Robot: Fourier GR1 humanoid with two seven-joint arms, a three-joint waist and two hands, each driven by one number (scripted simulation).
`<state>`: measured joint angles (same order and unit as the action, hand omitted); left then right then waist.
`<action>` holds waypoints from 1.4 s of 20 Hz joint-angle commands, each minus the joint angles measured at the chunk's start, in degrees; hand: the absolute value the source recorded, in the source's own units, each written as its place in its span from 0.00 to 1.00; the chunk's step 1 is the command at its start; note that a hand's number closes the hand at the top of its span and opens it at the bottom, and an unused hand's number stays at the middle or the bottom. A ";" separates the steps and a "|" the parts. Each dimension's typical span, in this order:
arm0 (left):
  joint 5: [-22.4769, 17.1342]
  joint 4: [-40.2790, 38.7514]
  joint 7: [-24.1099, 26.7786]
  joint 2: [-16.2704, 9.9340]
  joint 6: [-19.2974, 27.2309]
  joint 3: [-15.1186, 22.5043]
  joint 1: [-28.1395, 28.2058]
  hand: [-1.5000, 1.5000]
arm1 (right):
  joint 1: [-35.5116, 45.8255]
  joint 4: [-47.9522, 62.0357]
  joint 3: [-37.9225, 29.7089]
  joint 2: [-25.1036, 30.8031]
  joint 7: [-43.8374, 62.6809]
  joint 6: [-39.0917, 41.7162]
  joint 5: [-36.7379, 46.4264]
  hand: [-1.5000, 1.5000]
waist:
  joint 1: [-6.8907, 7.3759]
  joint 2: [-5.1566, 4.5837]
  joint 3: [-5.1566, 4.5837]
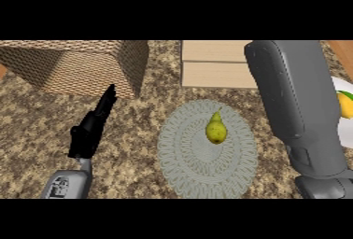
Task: Pick the tomato from the placemat and place it in the tiered shelf
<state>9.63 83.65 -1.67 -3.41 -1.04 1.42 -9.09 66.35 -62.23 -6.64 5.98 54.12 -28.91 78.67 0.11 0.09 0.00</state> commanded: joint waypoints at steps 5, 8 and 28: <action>1.20 2.27 -1.32 0.87 1.06 1.09 0.33 0.50 | 0.20 -5.78 -2.85 0.52 -3.50 1.60 -9.95 0.00 | 0.19 -0.02 0.02; -1.81 -1.92 -0.60 -1.49 -1.12 -2.99 -3.60 0.50 | -0.02 -8.47 -1.65 -0.66 -2.25 -0.35 -9.05 0.00 | 0.00 -0.09 -0.01; -1.34 1.14 0.88 -2.36 -0.76 -3.21 2.29 0.50 | -8.57 -49.02 -18.06 8.05 16.08 29.75 -15.42 0.00 | -3.03 1.10 0.04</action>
<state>8.75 84.54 -1.47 -4.98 -1.75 -0.66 -7.20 61.68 -102.11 -22.69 12.89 62.80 -10.84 66.23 -2.45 1.05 0.04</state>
